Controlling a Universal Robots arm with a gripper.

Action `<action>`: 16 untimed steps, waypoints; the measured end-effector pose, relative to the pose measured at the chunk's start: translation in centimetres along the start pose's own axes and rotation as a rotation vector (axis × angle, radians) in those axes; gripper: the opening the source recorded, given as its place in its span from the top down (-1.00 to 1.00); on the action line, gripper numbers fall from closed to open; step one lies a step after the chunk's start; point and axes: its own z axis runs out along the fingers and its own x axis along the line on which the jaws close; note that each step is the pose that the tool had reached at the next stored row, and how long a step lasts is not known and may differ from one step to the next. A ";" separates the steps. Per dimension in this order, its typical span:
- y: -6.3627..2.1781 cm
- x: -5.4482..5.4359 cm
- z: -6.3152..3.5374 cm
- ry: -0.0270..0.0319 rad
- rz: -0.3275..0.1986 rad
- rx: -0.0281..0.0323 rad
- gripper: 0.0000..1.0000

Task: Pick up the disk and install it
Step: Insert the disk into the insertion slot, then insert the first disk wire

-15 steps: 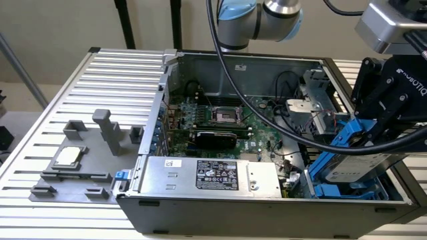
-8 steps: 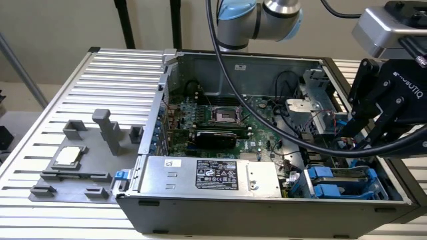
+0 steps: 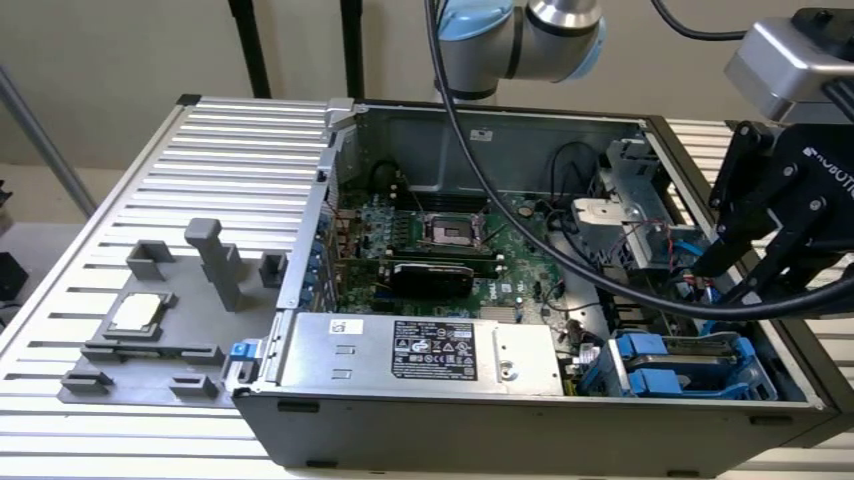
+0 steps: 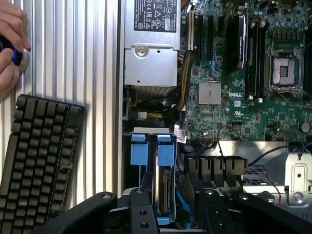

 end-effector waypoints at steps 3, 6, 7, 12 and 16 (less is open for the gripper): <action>-0.40 0.0 -0.03 -0.0019 0.000 0.0000 0.18; -0.41 0.0 -0.02 -0.0027 0.000 -0.0002 0.36; -0.41 0.0 -0.02 -0.0028 0.000 -0.0003 0.49; -0.42 0.0 -0.02 -0.0028 0.000 -0.0003 0.73; -0.42 0.0 -0.02 -0.0029 0.000 -0.0003 0.73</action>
